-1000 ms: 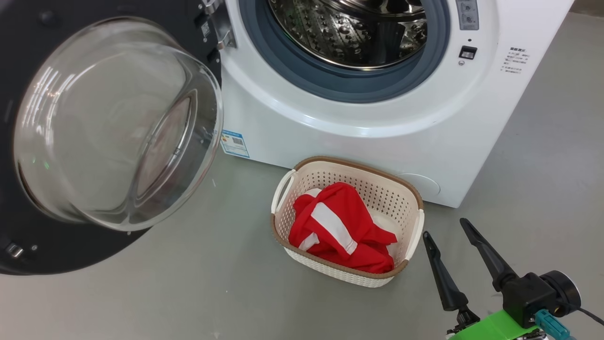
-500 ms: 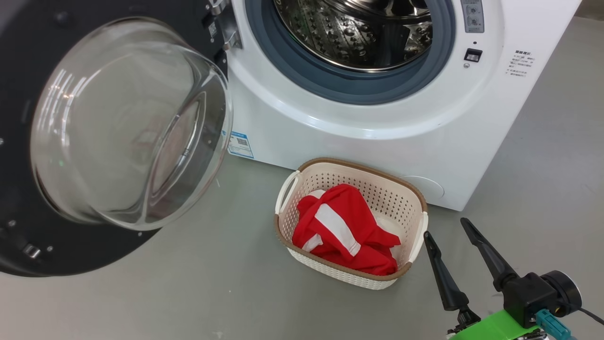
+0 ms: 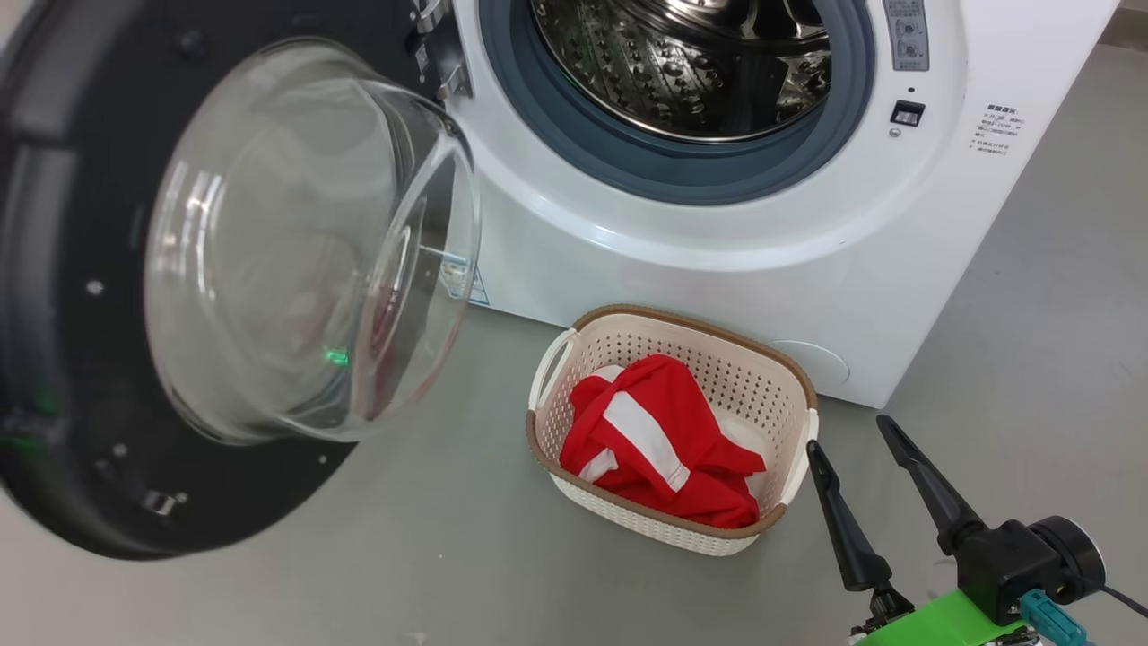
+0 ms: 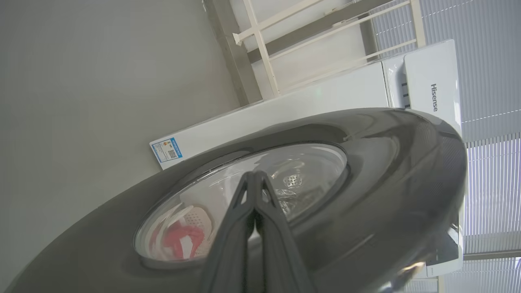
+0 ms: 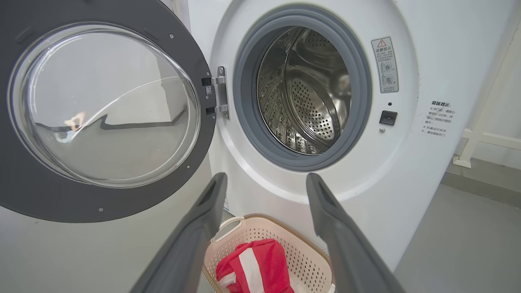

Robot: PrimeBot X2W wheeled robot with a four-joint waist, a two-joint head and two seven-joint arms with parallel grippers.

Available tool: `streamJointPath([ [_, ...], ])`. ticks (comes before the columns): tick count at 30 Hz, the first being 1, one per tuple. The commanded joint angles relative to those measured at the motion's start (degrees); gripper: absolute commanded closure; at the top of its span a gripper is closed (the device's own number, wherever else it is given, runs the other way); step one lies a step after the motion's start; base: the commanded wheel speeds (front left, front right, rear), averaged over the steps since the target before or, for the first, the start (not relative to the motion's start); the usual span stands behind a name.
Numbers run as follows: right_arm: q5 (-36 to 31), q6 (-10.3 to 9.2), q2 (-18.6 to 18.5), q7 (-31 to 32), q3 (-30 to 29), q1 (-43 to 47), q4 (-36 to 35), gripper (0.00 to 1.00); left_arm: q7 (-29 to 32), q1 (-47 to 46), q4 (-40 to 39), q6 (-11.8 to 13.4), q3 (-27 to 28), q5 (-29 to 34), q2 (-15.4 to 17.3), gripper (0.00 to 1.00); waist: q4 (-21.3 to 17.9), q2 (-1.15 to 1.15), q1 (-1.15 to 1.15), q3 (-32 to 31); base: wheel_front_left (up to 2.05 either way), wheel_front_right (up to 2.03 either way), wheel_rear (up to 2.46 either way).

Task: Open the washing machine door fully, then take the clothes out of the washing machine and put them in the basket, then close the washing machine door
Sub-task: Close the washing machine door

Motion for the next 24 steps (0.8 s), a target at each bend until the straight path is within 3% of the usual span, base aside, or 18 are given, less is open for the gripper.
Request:
streamJointPath([
  [1, 0.56, 0.35, -0.06, -0.64, 1.09, -1.43, -1.24, 0.0, 1.08, 1.0, -2.47, 0.27, 0.28, -0.84, 1.27, 1.0, -0.05, 0.0, 0.0, -0.05, 0.0, 0.0, 0.0],
  [9, 1.72, 0.35, -0.06, -1.13, 0.78, -1.36, -0.92, 0.0, 4.22, 6.33, -13.81, 2.29, 1.65, -4.48, -3.83, 1.0, -0.57, 0.0, 0.0, -0.67, 0.0, 0.0, 0.0],
  [24, 3.2, 0.35, -0.05, -1.84, 0.93, -1.43, -0.27, 0.0, 7.32, 14.3, -32.07, 4.32, -1.72, -6.27, -12.76, 1.0, -2.67, 0.0, 0.0, -1.37, 0.0, 0.0, 0.0],
])
